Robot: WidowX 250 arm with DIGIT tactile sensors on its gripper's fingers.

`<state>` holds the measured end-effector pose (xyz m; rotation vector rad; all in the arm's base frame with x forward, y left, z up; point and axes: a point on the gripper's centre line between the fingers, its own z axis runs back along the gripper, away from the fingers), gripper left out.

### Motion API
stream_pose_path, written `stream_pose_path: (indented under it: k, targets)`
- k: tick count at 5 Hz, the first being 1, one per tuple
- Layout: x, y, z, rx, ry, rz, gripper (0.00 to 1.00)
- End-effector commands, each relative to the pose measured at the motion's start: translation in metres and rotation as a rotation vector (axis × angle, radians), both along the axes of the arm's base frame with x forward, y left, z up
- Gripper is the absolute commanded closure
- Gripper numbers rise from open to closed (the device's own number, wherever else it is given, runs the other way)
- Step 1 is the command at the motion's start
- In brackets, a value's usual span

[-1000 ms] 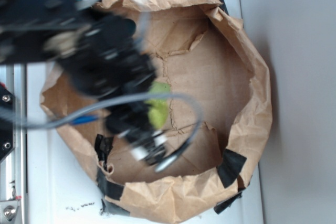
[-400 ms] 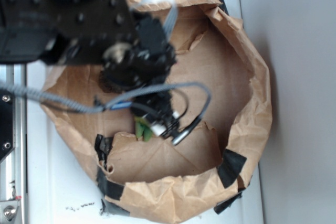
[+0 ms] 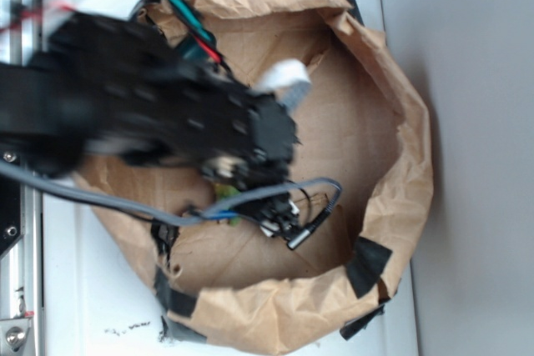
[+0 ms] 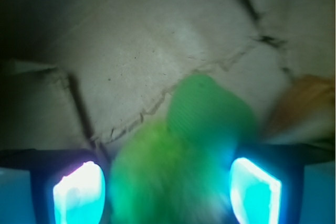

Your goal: Grab the green animal.

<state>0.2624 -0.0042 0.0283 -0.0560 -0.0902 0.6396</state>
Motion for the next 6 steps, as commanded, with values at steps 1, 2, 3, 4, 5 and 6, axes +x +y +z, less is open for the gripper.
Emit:
stream_pose_path:
  k: [1, 2, 3, 4, 5, 6]
  targets:
    - [0.008, -0.004, 0.005, 0.021, -0.076, -0.024, 1.00]
    - [0.012, 0.000, 0.020, -0.019, -0.092, -0.037, 1.00]
    - [0.018, 0.001, 0.053, -0.093, -0.109, -0.049, 1.00]
    - [-0.022, -0.017, 0.095, -0.179, -0.157, -0.056, 1.00]
    - [-0.029, -0.010, 0.134, -0.261, -0.206, -0.174, 1.00]
    - [-0.032, -0.001, 0.154, -0.277, -0.254, -0.183, 1.00]
